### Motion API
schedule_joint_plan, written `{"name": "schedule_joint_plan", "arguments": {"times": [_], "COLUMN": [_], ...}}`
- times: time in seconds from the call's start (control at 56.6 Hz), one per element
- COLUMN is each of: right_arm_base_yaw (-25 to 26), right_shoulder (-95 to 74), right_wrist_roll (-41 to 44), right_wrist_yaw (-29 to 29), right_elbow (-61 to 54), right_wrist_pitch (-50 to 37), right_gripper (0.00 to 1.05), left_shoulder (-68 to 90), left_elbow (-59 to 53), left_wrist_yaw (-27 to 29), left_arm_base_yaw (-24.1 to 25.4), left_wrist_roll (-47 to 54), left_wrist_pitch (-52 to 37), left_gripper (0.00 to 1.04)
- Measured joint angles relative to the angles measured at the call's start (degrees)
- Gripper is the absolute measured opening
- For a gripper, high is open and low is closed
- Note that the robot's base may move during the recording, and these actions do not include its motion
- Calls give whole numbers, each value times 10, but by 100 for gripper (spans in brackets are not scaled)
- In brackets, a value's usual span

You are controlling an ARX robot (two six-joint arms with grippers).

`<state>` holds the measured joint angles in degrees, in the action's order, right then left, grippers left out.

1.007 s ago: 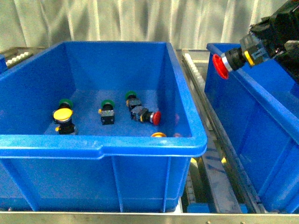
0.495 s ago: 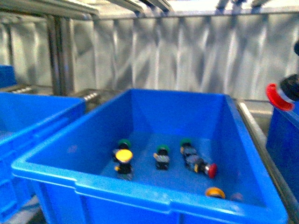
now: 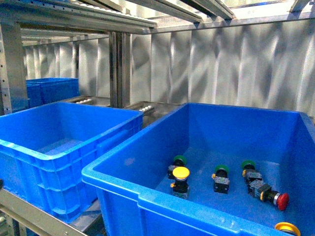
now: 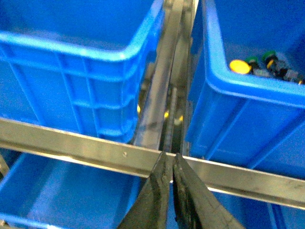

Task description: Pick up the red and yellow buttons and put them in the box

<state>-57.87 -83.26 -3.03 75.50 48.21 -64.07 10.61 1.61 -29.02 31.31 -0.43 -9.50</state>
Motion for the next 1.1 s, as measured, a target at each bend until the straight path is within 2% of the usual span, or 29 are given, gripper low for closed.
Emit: {"name": "schedule_joint_plan", "arguments": {"times": [0.035,0.177,0.265,0.53,0.601,0.707,0.777,0.865,0.989,1.095], "right_arm_base_yaw": [-1,-5,0,52,61,62,30,10,19,33], "right_shoulder": [-2,-12,-10,-2,0,8,51,115,185,216], "right_wrist_roll": [16,97,113,115,115,122,133,115,54,18], "right_wrist_yaw": [9,30,30,40,39,31,15,-36,-71,-105], "right_elbow": [-1,-8,-12,-39,-47,-58,-71,-97,-118,-130], "right_wrist_pitch": [-17,-126,-155,-160,-160,-160,-120,-49,61,120], "right_gripper": [26,26,26,26,26,26,26,26,26,26], "left_shoulder": [-20,-59,-74,-92,-96,-96,-96,-96,-97,-97], "left_elbow": [-2,-4,-4,-4,-4,-4,-4,-4,-4,-4], "left_wrist_yaw": [15,88,127,206,276,284,289,289,290,290], "left_arm_base_yaw": [-31,-100,-139,-223,-275,-308,-310,-311,-312,-312], "left_wrist_roll": [1,2,2,2,2,2,2,2,2,2], "left_wrist_pitch": [12,52,67,87,94,95,95,95,95,95], "left_gripper": [2,2,2,2,2,2,2,2,2,2]}}
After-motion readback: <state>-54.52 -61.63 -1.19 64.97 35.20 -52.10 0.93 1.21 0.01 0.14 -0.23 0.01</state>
